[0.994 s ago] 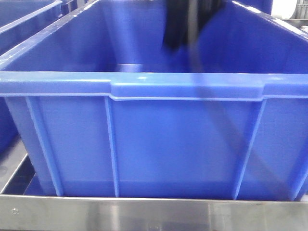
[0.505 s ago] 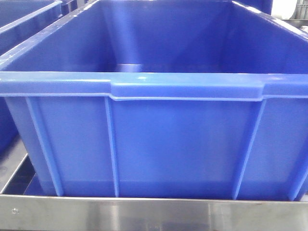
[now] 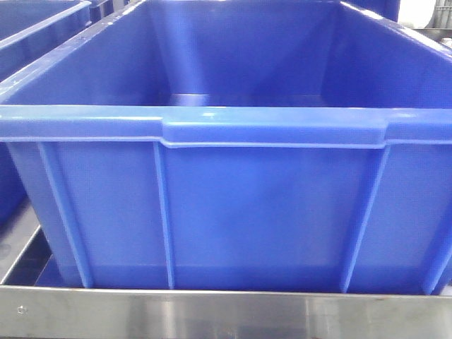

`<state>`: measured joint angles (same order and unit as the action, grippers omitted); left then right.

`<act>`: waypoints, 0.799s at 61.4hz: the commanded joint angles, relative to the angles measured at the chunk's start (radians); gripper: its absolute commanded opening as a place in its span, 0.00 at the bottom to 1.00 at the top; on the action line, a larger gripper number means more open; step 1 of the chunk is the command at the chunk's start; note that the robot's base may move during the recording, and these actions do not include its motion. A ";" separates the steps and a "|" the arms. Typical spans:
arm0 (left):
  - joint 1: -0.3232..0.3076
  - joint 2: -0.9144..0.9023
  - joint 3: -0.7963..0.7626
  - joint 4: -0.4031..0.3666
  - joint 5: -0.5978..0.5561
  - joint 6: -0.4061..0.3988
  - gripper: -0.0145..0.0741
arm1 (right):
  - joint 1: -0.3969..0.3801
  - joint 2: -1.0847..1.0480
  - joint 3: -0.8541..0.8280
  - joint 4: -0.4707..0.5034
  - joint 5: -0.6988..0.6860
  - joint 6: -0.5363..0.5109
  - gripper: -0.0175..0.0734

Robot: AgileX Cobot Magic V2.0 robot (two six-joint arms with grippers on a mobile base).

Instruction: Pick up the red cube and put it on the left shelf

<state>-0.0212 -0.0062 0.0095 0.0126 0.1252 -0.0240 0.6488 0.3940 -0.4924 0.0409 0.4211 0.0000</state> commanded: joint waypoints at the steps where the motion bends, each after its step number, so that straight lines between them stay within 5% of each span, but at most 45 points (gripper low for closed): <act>1: -0.001 -0.015 0.023 -0.006 -0.086 -0.001 0.28 | -0.003 -0.029 -0.021 0.004 -0.095 0.000 0.24; 30: -0.001 -0.015 0.023 -0.006 -0.086 -0.001 0.28 | -0.018 -0.038 0.012 0.004 -0.172 0.000 0.24; 49: -0.001 -0.015 0.023 -0.006 -0.086 -0.001 0.28 | -0.392 -0.184 0.207 0.019 -0.323 0.000 0.24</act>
<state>-0.0212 -0.0062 0.0095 0.0126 0.1252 -0.0240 0.3450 0.2532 -0.3057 0.0539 0.2111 0.0000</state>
